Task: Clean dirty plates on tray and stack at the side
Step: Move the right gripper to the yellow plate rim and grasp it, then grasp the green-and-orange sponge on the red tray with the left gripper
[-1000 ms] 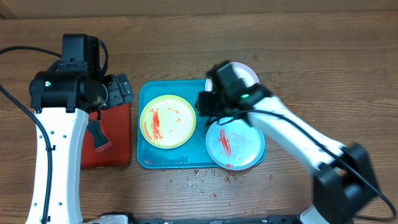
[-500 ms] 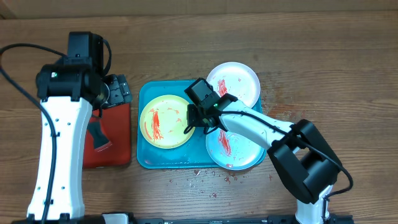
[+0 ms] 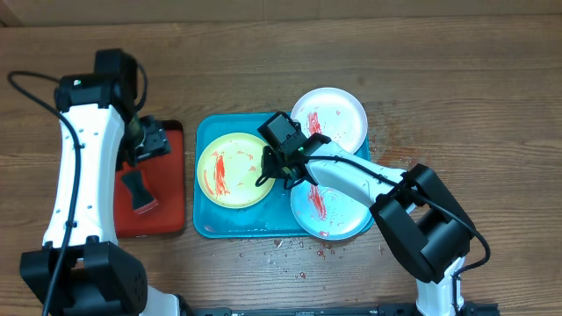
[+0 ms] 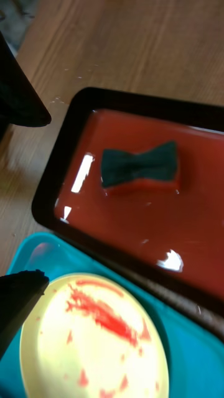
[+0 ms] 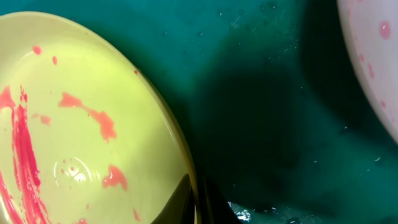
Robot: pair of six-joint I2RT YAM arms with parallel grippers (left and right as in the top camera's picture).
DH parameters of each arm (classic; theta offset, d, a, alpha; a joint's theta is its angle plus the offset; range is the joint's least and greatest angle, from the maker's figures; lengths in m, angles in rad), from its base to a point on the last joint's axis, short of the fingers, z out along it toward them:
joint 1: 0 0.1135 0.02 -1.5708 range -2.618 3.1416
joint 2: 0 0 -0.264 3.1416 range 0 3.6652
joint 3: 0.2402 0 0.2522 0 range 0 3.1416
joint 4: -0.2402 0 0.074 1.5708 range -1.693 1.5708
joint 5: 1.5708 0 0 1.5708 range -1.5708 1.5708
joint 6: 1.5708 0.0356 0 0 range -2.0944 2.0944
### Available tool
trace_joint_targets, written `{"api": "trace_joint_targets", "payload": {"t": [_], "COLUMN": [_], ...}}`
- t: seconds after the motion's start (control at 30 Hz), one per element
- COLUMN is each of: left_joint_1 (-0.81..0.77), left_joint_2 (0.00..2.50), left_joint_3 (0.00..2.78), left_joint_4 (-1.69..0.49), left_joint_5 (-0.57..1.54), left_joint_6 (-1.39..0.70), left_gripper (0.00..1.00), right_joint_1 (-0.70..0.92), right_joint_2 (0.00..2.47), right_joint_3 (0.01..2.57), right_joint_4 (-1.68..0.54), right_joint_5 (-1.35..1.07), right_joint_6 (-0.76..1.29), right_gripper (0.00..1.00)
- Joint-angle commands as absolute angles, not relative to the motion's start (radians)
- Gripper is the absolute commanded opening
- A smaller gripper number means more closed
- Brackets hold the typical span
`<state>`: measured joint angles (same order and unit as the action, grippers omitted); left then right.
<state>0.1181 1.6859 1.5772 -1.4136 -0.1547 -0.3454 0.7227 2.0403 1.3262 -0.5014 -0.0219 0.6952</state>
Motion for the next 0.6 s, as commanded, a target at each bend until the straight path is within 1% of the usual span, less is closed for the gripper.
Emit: {"api": "trace_joint_targets", "payload": {"t": [0.0, 0.23, 0.3, 0.37, 0.47, 0.57], "left_joint_1": [0.173, 0.216, 0.216, 0.217, 0.217, 0.217], "left_joint_2": [1.692, 1.697, 1.698, 1.698, 1.698, 1.698], "left_joint_3": [1.483, 1.284, 1.233, 1.182, 1.121, 1.081], "left_joint_4": [-1.362, -1.136, -1.073, -1.019, -0.954, -0.904], "left_joint_5": [-0.164, -0.157, -0.175, -0.223, -0.288, -0.296], "left_joint_6": [-0.322, -0.290, -0.263, -0.242, -0.243, -0.243], "left_gripper": [0.73, 0.70, 0.59, 0.56, 0.54, 0.52], "right_joint_1": [0.729, 0.729, 0.729, 0.729, 0.729, 0.729], "right_joint_2": [2.074, 2.074, 2.074, 2.074, 2.074, 2.074], "right_joint_3": [1.338, 1.338, 1.338, 1.338, 1.338, 1.338], "right_joint_4": [-0.509, -0.509, -0.510, -0.514, -0.517, -0.517], "right_joint_5": [-0.005, -0.013, -0.013, -0.013, -0.013, -0.013], "right_joint_6": [0.711, 0.710, 0.707, 0.707, 0.707, 0.707], "right_gripper": [0.05, 0.05, 0.05, 0.05, 0.05, 0.06]}}
